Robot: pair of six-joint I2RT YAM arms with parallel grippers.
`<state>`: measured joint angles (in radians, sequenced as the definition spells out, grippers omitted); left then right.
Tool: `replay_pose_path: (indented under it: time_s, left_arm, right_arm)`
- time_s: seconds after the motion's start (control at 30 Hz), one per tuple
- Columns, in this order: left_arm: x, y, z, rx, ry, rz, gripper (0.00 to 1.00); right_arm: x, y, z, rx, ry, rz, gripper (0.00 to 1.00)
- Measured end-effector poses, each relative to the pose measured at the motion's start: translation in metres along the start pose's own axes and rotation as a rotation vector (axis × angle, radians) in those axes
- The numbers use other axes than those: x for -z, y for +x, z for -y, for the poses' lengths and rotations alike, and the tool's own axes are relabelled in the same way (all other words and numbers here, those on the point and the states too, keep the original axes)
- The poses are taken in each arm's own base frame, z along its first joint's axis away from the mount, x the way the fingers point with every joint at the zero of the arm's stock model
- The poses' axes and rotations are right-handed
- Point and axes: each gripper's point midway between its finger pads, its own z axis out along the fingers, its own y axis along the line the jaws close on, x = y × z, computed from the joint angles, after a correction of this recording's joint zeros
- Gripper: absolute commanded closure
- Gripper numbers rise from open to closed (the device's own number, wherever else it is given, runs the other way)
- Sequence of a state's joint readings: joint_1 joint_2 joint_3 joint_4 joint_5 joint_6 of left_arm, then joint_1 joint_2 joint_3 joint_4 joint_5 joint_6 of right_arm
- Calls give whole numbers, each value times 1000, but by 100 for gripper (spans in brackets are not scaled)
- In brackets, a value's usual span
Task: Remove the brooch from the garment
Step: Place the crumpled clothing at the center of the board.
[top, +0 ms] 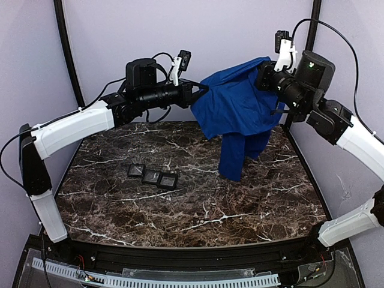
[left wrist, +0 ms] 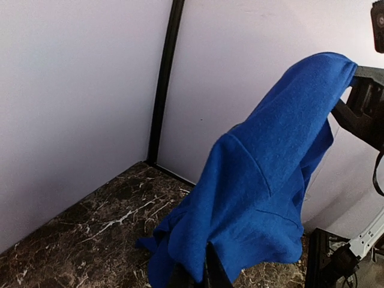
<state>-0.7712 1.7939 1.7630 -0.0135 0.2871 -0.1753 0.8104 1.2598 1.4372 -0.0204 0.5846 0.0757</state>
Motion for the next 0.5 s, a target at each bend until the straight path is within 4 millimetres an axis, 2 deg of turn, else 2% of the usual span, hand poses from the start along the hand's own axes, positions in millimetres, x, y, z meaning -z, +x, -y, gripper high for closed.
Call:
replay_pose_path:
  time_s: [0.03,0.07,0.1,0.17,0.23,0.3,0.4,0.47,0.5]
  left_arm:
    - [-3,1,4,5,16,7,63]
    - [-6,4,3,9,16,7,54]
    - [-8,9,0,14,10,-4,39]
    - [-12,29,-14,32,-19,-47,28]
    - [-15,64,-28,64,-57,-137,22]
    - [-11,108,-42,95,-102,-251,16]
    - [8,174,-57,125,-174,-417,7]
    - [31,214,-63,145,-229,-517,5]
    - [43,227,-65,150,-254,-555,4]
  right_arm:
    - [4,-2,2,11,-1,-1,100]
    - [8,-3,5,19,0,-2,100]
    - [11,-2,8,26,3,-10,100]
    - [14,4,10,44,0,-43,100]
    - [11,27,7,74,-14,-120,100]
    - [5,66,-2,105,-43,-229,100]
    - [1,161,-19,164,-109,-474,100]
    - [10,221,-28,186,-169,-638,100]
    - [13,251,-33,199,-191,-713,98]
